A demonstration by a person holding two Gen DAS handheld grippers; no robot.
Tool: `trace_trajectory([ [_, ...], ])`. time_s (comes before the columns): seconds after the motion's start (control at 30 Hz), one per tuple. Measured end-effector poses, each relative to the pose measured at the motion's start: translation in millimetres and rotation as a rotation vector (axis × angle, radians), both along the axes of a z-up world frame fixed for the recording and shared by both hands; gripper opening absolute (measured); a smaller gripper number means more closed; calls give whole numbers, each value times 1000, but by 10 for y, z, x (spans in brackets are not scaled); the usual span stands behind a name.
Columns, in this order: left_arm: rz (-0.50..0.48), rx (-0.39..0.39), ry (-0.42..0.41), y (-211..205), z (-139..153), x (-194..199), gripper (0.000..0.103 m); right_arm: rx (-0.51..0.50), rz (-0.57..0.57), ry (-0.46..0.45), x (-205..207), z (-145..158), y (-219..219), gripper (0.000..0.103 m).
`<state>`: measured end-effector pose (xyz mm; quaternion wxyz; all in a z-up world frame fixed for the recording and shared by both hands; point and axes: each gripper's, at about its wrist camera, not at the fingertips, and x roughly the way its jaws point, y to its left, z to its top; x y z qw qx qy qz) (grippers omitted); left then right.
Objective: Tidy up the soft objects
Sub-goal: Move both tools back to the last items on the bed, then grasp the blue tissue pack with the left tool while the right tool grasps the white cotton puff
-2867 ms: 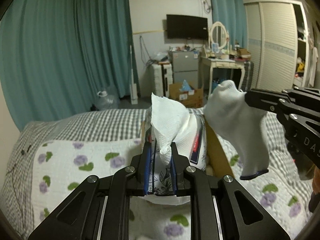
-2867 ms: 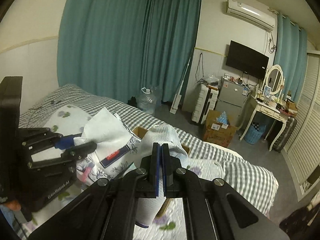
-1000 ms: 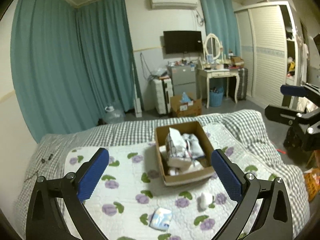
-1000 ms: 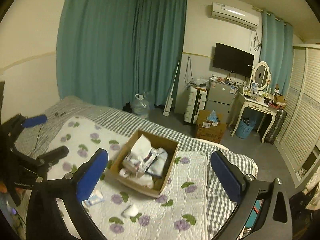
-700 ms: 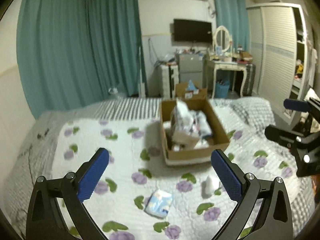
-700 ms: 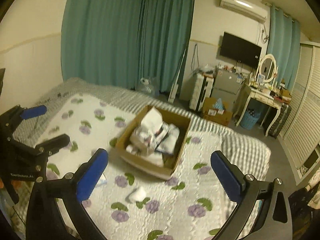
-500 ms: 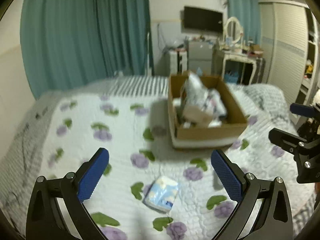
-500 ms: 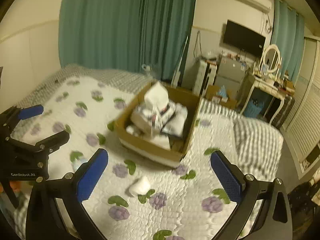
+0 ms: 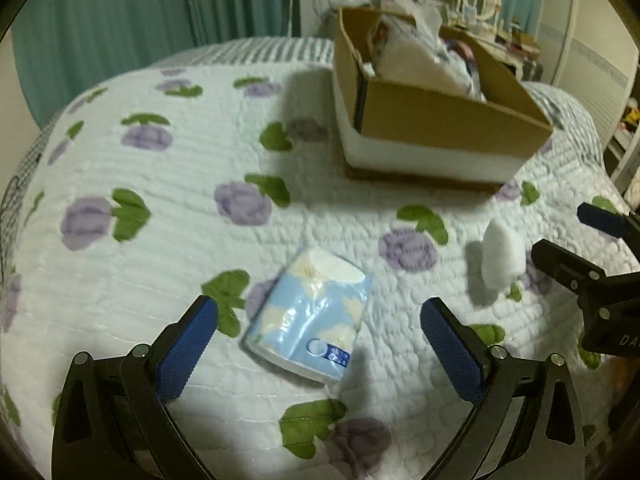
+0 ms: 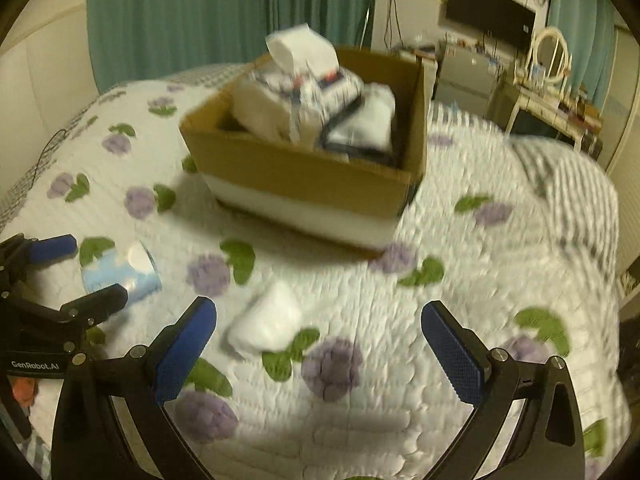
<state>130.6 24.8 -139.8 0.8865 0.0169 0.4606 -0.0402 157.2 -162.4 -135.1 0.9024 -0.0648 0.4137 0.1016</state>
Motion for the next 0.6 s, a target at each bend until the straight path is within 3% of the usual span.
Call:
trace_trajectory([
  [0.1,-18,5,30,-46,-63,11,100,2,-10,18,8,-45,-20,103],
  [0.2,-44,19,47,-103,-101,-13,80,-4,0,22,-16,-65,5,103],
  [0.27,-59,27,66,-133,-147,-6,50,-12,14,32,-37,-89,37,103],
  [0.43,-74,29,37,-156,-104,-47,47,-39,43,47,-47,-144,133,103],
  [0.6,-45,25,-30,-128,13,-97,45,-23,62,94,44,-239,196,94],
])
